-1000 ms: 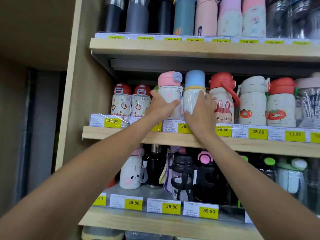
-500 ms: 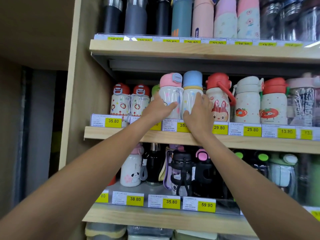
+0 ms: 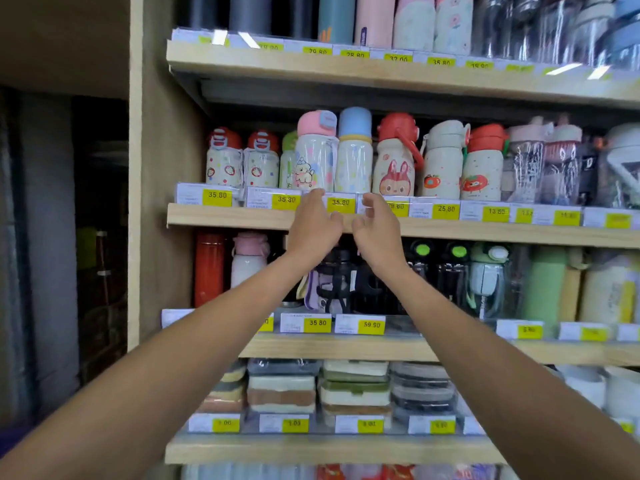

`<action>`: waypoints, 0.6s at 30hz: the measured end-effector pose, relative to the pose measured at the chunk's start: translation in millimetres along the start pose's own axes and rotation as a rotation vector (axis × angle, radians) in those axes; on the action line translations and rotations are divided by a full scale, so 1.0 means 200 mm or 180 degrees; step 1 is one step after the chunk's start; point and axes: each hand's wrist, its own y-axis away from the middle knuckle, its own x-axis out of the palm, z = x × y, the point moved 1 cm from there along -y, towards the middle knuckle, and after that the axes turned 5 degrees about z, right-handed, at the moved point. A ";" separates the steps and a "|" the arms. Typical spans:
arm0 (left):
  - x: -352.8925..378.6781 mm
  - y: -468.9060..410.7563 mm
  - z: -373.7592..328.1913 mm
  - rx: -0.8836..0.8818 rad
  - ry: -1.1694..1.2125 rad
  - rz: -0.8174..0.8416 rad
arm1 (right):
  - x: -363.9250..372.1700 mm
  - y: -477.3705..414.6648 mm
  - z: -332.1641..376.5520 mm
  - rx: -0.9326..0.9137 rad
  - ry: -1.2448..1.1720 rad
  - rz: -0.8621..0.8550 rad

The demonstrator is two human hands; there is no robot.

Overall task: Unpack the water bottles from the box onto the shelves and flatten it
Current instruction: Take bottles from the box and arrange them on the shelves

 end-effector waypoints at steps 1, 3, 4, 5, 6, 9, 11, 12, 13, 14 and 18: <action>0.05 0.07 -0.01 0.0015 0.0098 0.0050 | -0.05 0.07 -0.03 0.0024 0.0019 0.0030; 0.13 0.17 -0.03 -0.0018 0.0336 0.0096 | -0.13 0.18 -0.08 0.0130 0.0001 0.0069; 0.18 0.22 -0.03 -0.0066 0.0478 0.0102 | -0.18 0.24 -0.12 0.0211 0.0048 0.0108; 0.24 0.28 -0.04 -0.0092 0.0594 0.0157 | -0.25 0.30 -0.17 0.0335 0.0105 0.0167; 0.32 0.36 -0.04 -0.0130 0.0703 0.0211 | -0.31 0.38 -0.24 0.0451 0.0173 0.0243; 0.55 0.54 -0.06 -0.0424 0.0843 0.0682 | -0.48 0.57 -0.43 0.0908 0.0278 0.0414; 0.77 0.68 -0.09 -0.0522 0.0960 0.1099 | -0.64 0.71 -0.59 0.1262 0.0384 0.0372; 0.84 0.72 -0.08 -0.0534 0.0972 0.1219 | -0.69 0.77 -0.65 0.1359 0.0385 0.0379; 0.96 0.79 -0.13 -0.0569 0.0939 0.1383 | -0.79 0.86 -0.74 0.1491 0.0475 0.0407; 1.03 0.82 -0.14 -0.0601 0.0937 0.1478 | -0.84 0.90 -0.78 0.1609 0.0498 0.0474; 1.49 1.03 -0.33 -0.0733 0.1015 0.1999 | -1.25 1.16 -1.11 0.2220 0.0492 0.0479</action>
